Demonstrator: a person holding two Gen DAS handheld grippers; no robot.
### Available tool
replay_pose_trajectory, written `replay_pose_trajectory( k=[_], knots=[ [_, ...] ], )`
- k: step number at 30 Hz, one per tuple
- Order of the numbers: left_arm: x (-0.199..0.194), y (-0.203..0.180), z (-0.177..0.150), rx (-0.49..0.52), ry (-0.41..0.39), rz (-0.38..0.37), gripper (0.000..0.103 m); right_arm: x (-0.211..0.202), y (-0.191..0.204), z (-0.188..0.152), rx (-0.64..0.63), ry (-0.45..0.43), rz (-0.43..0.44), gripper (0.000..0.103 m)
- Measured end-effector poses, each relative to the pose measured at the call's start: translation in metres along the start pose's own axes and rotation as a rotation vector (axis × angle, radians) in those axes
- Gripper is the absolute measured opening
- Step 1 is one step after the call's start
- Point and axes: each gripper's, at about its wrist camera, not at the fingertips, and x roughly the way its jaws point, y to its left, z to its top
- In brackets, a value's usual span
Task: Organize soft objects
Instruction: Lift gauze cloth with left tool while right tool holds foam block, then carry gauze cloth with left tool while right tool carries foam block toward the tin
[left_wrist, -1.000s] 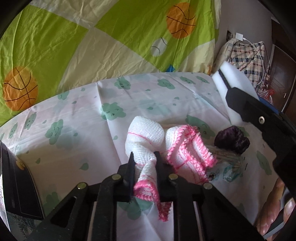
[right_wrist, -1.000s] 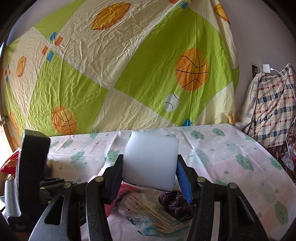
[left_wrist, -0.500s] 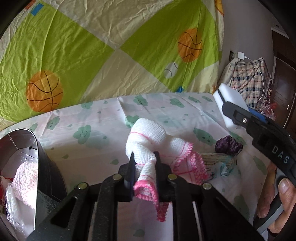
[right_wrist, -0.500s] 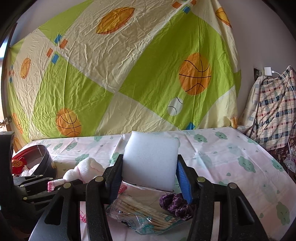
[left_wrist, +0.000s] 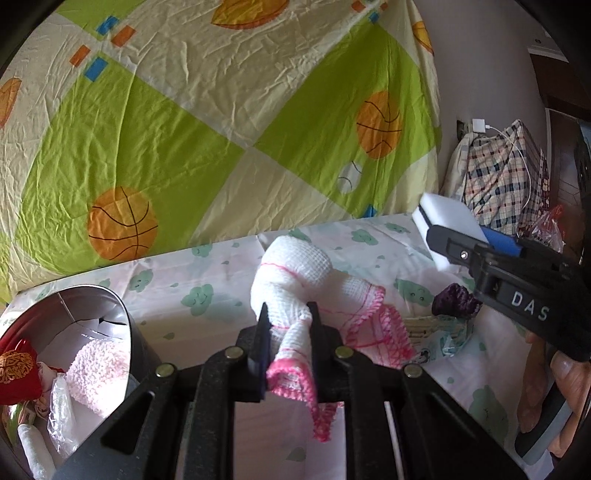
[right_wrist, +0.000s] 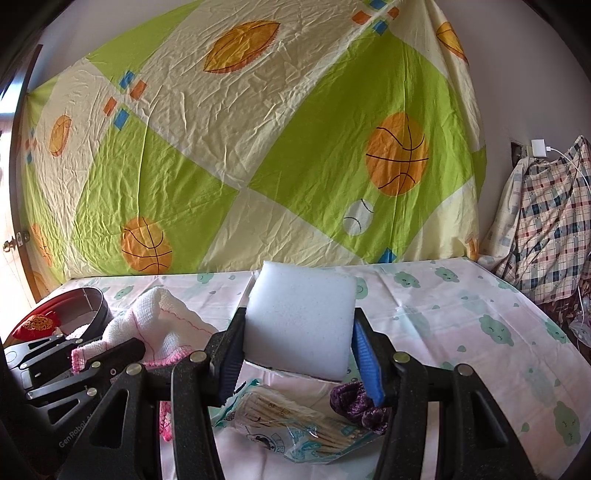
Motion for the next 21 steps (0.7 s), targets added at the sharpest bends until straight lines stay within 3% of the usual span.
replay_pose_trajectory(
  k=[21],
  knots=[
    [-0.044, 0.015, -0.017, -0.077, -0.088, 0.043, 0.014, -0.014, 0.022, -0.012, -0.047, -0.012, 0.016, 0.056]
  ],
)
